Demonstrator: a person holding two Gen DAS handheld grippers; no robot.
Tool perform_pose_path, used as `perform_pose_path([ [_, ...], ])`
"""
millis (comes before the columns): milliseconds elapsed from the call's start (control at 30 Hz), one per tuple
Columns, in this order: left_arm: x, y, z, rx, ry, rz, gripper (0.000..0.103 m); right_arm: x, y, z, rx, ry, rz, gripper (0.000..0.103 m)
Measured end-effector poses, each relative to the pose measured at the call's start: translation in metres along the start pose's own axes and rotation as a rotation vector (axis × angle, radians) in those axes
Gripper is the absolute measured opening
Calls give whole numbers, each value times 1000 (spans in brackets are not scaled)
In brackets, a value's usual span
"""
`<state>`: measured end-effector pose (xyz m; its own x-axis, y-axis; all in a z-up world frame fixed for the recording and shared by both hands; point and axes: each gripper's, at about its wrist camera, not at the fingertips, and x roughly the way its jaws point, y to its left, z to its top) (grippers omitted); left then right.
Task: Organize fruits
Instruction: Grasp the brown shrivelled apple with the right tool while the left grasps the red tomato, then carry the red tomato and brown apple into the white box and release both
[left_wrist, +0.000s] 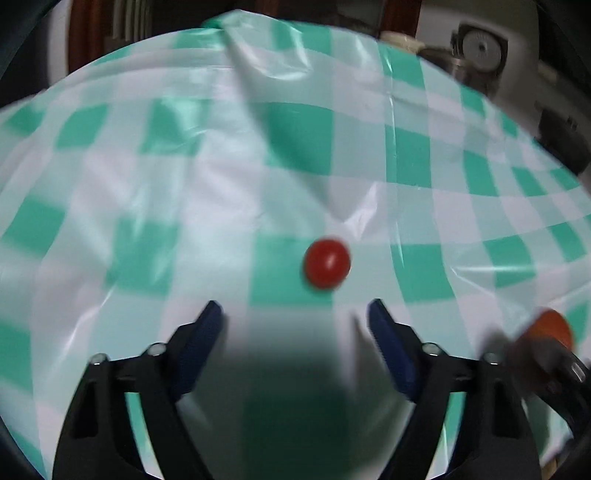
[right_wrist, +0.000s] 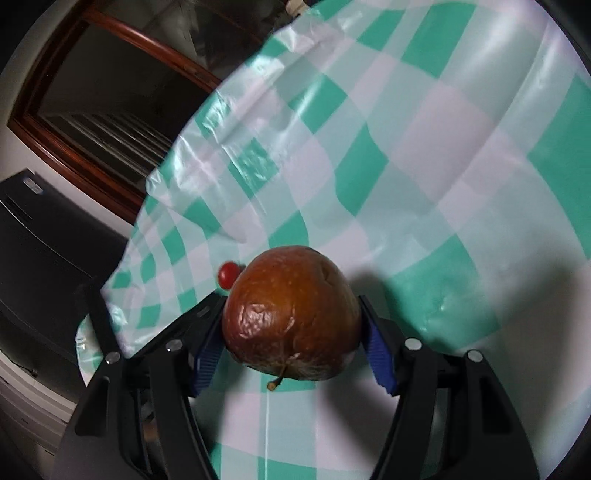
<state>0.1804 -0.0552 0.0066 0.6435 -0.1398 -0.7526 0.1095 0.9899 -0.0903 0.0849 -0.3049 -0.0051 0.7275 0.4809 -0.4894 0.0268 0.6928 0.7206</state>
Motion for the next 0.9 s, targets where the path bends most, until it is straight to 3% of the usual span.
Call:
perform_pose_path([
  [67, 17, -7, 15, -8, 16, 16, 70, -1, -1, -1, 2, 0, 11, 67],
  [200, 35, -16, 24, 40, 54, 36, 47, 0, 0, 0, -7, 5, 15, 67],
  [267, 32, -22, 19, 89, 55, 15, 30, 0, 0, -1, -12, 6, 15, 67],
  [433, 5, -21, -7, 148, 23, -8, 30, 1, 2, -1, -17, 1, 9, 67],
  [667, -59, 12, -51, 115, -43, -61, 30, 7, 6, -2, -32, 34, -12, 67],
  [767, -89, 28, -72, 87, -57, -73, 30, 3, 12, -7, -50, 38, 17, 67],
  [900, -119, 42, -99, 84, -76, -41, 30, -2, 23, -32, -45, 88, 36, 67],
])
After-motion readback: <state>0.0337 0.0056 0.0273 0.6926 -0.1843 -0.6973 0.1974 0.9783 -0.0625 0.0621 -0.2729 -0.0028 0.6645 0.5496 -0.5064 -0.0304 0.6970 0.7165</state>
